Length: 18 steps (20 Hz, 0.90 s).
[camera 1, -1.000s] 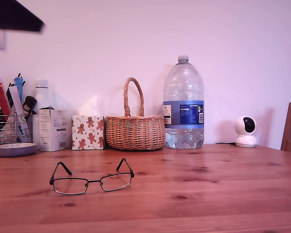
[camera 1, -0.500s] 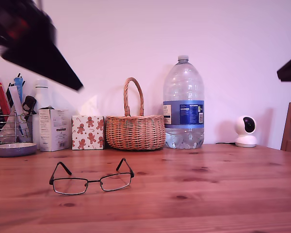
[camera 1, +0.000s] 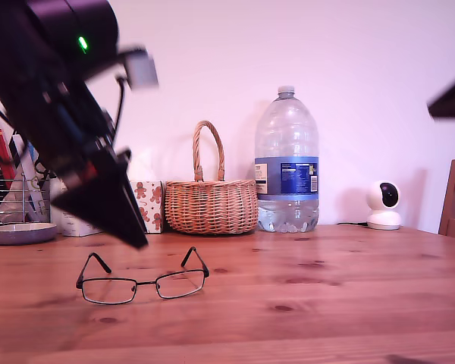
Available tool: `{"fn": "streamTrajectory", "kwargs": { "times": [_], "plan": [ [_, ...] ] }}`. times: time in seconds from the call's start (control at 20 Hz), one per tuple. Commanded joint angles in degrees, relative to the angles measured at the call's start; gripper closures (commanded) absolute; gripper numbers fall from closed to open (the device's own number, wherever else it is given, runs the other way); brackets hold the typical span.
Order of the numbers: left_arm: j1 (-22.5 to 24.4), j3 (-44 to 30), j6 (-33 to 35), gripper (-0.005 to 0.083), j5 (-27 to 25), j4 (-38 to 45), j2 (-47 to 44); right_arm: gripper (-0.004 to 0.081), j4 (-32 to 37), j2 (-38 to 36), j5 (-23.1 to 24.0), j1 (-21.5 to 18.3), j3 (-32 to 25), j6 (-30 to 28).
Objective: Pick up the glasses and close them, then place them back on the table
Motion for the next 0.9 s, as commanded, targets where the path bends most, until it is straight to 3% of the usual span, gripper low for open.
{"fn": "streamTrajectory", "kwargs": {
  "times": [0.0,0.35,0.85],
  "plan": [
    [-0.3,1.0,1.9,0.0465,-0.5,1.0,2.6,0.0783,1.6,1.0,0.1,0.8,-0.3,-0.1],
    [-0.3,1.1,4.7,0.0465,-4.5,7.1,8.7,0.0783,2.0,5.8,0.3,1.0,-0.3,-0.1],
    [1.9,1.3,5.9,0.0470,-3.8,10.3,11.9,0.0783,4.7,9.0,0.3,1.0,-0.3,-0.6]
  ]
}}
